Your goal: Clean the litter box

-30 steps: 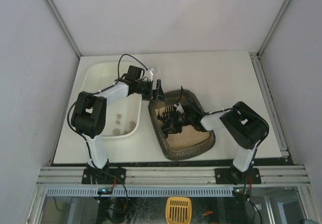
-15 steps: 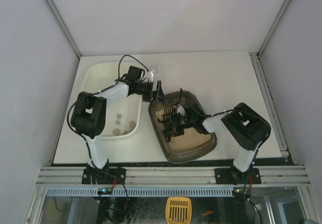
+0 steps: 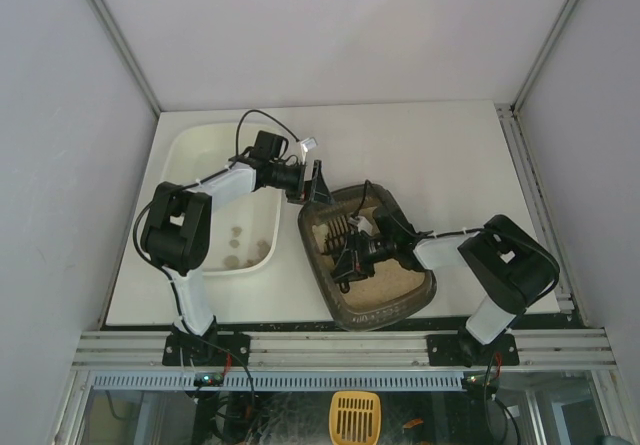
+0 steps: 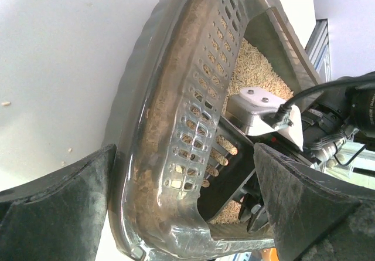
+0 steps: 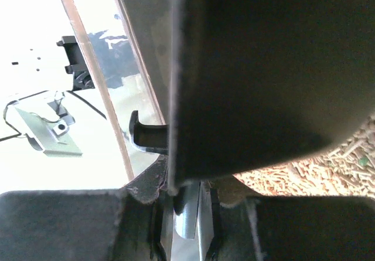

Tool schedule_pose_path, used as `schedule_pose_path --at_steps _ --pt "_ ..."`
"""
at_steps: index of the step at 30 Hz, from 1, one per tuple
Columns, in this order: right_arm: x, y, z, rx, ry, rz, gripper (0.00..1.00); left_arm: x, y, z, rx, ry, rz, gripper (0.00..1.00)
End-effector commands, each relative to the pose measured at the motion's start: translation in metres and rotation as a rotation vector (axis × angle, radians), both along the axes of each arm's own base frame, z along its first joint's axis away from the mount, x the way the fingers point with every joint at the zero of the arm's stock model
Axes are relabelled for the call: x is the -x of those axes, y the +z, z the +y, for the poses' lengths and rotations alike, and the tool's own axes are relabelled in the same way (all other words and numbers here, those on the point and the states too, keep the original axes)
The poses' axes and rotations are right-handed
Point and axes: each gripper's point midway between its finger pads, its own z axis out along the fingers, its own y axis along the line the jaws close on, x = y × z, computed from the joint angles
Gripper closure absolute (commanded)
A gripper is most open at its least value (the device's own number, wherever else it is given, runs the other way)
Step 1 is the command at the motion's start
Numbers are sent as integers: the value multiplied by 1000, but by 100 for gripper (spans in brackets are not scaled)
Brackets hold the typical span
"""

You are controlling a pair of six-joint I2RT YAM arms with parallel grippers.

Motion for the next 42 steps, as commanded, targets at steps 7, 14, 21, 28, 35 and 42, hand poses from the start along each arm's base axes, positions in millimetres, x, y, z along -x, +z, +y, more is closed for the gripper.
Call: schedule_pose_path --at_steps 7,14,21,28,35,42 --pt "-13 27 -6 -31 -30 -12 100 -6 64 -10 143 -52 -118 0" --pt "-1 25 -24 50 -21 20 100 -8 63 -7 145 -44 -118 0" --pt "11 27 -35 97 -5 22 100 -10 66 -9 151 -32 -114 0" --pt "18 29 -42 125 1 12 100 -11 63 -9 150 -18 -101 0" --pt "22 36 -47 129 -2 -41 100 -9 64 -8 146 -34 -115 0" --pt "7 59 -57 97 -58 -184 100 3 69 7 48 -117 -185 0"
